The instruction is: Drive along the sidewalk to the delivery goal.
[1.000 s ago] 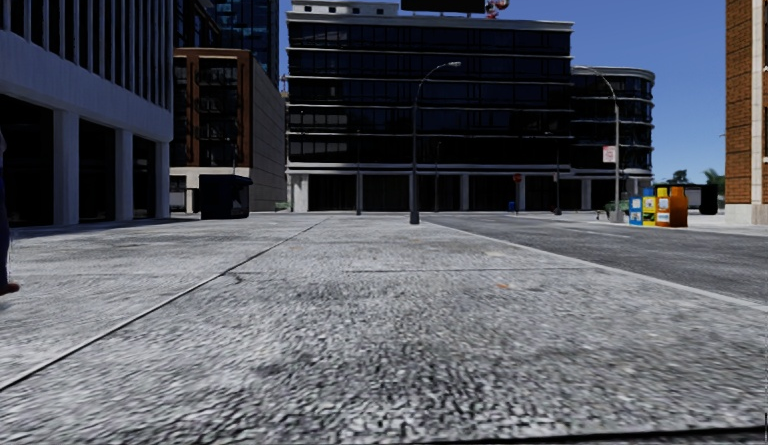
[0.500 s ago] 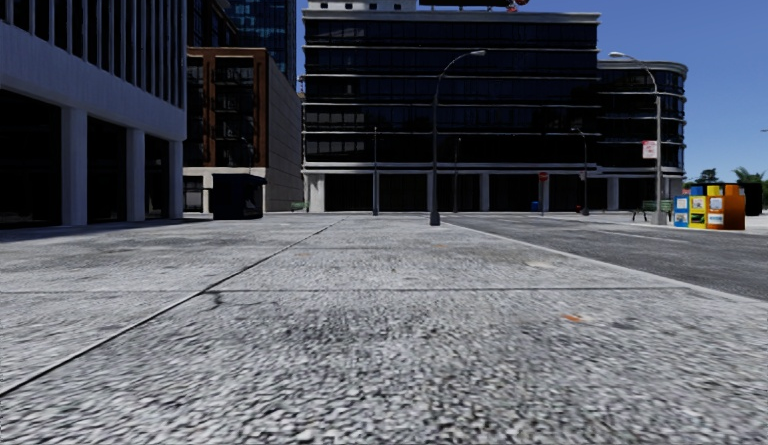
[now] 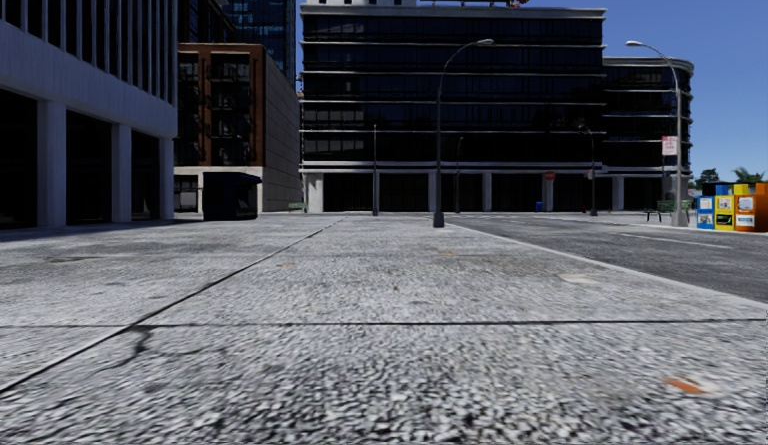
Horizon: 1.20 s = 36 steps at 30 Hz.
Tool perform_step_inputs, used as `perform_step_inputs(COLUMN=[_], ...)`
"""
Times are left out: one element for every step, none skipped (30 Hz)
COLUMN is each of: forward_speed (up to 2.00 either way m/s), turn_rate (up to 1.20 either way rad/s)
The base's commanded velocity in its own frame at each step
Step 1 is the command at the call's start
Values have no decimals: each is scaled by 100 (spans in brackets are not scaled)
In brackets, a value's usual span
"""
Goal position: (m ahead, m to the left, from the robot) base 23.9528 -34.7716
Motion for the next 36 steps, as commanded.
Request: perform_step_inputs(forward_speed=[200, 200, 200, 200, 200, 200, 200, 200, 200, 200, 200, 200, 200, 200, 200, 200, 200, 200, 200, 200, 200, 200, 200, 200, 200, 200, 200, 200, 200, 200, 200, 200, 200, 200, 200, 200], turn_rate=[0, 0, 0, 0, 0, 0, 0, 0, 0, 0, 0, 0, 0, 0, 0, 0, 0, 0, 0, 0, 0, 0, 0, 0, 0, 0, 0, 0, 0, 0, 0, 0, 0, 0, 0, 0])
